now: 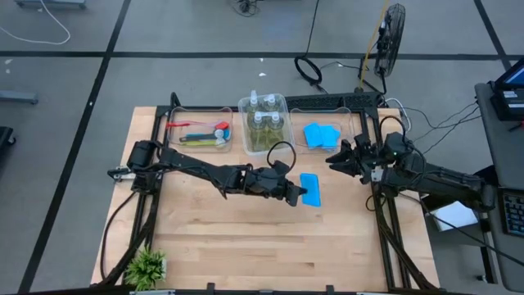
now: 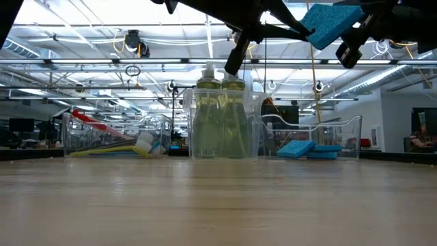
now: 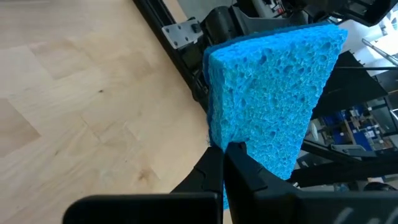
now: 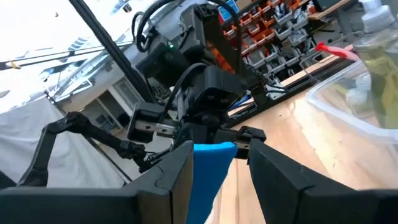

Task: Pick & Place Kitchen Sink Supplies
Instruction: Put the blue sponge into the right transparent bin

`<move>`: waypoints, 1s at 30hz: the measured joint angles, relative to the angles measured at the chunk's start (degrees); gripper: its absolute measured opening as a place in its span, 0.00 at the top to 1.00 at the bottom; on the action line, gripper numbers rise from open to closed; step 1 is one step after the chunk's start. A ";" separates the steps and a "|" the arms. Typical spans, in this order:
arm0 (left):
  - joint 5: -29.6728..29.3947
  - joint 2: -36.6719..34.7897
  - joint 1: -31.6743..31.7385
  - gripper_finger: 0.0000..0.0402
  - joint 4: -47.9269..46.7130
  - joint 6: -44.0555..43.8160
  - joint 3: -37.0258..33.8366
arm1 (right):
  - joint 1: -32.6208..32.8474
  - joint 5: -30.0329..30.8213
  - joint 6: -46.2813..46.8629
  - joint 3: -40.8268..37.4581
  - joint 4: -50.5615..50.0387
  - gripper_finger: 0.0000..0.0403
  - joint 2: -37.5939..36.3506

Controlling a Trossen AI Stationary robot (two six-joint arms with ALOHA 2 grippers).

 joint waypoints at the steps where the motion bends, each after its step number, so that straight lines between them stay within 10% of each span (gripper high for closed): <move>1: 0.01 0.00 0.02 1.00 0.01 -0.01 0.00 | 0.22 0.00 -0.03 0.00 0.45 0.65 0.00; 14: -0.01 0.00 0.09 1.00 -0.64 -0.04 0.00 | 1.30 -0.15 4.98 0.09 15.21 0.63 3.49; 30: -1.11 0.00 0.15 1.00 -2.01 -0.95 0.00 | 1.30 -6.82 5.28 3.17 21.58 0.36 9.47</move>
